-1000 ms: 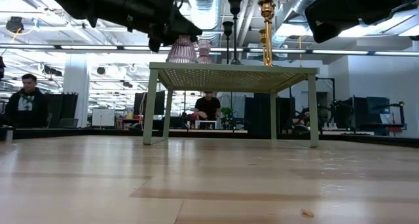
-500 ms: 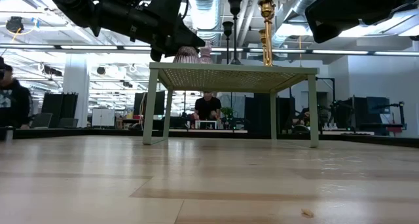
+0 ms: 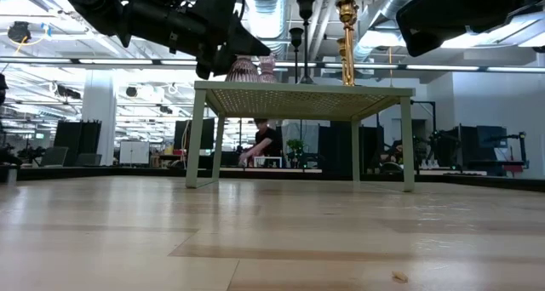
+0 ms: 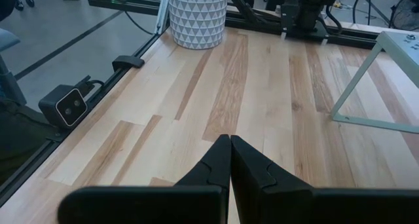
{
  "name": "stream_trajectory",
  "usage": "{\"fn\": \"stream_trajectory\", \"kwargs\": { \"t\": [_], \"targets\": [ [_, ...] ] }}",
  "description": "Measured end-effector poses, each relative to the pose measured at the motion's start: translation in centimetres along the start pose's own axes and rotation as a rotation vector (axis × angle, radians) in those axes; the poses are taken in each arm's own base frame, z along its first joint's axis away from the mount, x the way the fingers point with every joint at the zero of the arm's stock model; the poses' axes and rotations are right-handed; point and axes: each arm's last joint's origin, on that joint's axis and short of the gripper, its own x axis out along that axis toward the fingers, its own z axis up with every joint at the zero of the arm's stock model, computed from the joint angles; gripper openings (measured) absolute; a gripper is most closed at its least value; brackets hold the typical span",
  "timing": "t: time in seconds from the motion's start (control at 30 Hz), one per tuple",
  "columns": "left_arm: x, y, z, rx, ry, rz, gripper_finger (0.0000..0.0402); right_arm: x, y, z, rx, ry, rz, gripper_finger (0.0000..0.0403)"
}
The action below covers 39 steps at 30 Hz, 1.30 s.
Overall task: Pick & Place candle stick holders
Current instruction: Put the pink glass candle holder on the shelf aligned with the other pink glass candle holder, then return to Home Position
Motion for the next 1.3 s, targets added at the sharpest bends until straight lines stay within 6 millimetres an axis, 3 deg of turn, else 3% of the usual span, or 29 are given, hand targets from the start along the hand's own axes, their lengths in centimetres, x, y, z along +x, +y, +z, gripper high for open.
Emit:
{"fn": "stream_trajectory", "kwargs": {
  "t": [0.23, 0.63, 1.13, 1.3],
  "targets": [
    [0.0, 0.0, 0.0, 0.001, 0.000, 0.002, 0.0368, 0.0, 0.0, 0.0, 0.000, 0.000, 0.000, 0.0000],
    [-0.5, 0.1, 0.1, 0.013, 0.043, 0.004, 0.0356, 0.0, 0.0, 0.0, 0.000, 0.001, 0.000, 0.0000],
    [-5.6, 1.4, 2.7, 0.009, 0.116, -0.002, 0.0349, 0.0, 0.0, 0.0, -0.001, 0.003, 0.000, 0.0000],
    [-7.1, 1.4, 2.7, -0.071, 0.183, -0.121, 0.0341, 0.0, 0.0, 0.0, -0.001, 0.004, 0.000, 0.0000]
  ]
}}
